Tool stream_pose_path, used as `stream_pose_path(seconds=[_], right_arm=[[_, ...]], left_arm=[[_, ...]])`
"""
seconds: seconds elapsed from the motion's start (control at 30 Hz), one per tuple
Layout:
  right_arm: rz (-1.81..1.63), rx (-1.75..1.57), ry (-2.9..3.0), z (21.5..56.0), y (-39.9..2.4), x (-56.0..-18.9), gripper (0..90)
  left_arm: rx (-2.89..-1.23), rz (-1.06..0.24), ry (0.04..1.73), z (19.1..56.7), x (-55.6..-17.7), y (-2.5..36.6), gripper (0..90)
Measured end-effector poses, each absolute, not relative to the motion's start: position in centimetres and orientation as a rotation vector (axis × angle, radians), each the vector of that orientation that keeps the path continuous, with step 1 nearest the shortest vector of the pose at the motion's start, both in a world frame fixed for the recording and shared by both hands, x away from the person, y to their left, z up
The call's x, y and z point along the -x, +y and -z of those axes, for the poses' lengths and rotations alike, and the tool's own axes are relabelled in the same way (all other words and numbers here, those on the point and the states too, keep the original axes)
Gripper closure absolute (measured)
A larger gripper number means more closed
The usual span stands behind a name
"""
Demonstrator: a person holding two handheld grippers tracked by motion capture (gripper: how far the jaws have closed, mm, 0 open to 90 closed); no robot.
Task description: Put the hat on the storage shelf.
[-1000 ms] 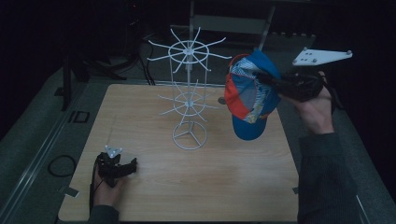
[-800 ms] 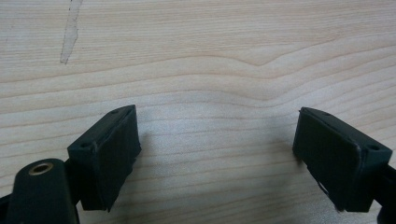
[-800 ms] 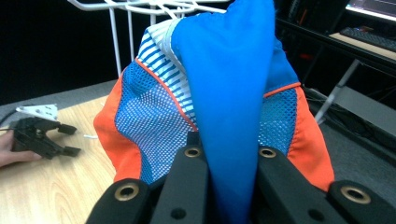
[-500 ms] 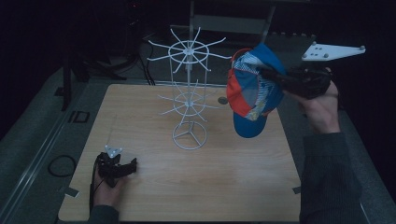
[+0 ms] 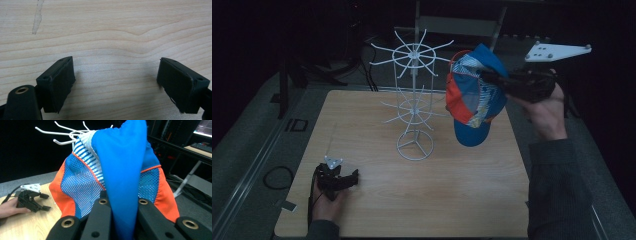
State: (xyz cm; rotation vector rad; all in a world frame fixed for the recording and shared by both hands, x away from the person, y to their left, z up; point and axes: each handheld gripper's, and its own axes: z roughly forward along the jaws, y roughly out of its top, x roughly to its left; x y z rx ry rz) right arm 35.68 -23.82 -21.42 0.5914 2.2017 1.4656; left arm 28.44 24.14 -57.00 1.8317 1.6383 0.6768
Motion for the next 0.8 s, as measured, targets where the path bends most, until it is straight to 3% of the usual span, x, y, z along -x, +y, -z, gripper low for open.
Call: stream_pose_path(seconds=[0.8], right_arm=[[-1.429,-0.62,2.314,24.9,-19.3,-38.4,87.8]], left_arm=[[-1.838,-0.673,1.639,57.0,-28.4,24.2,15.0]])
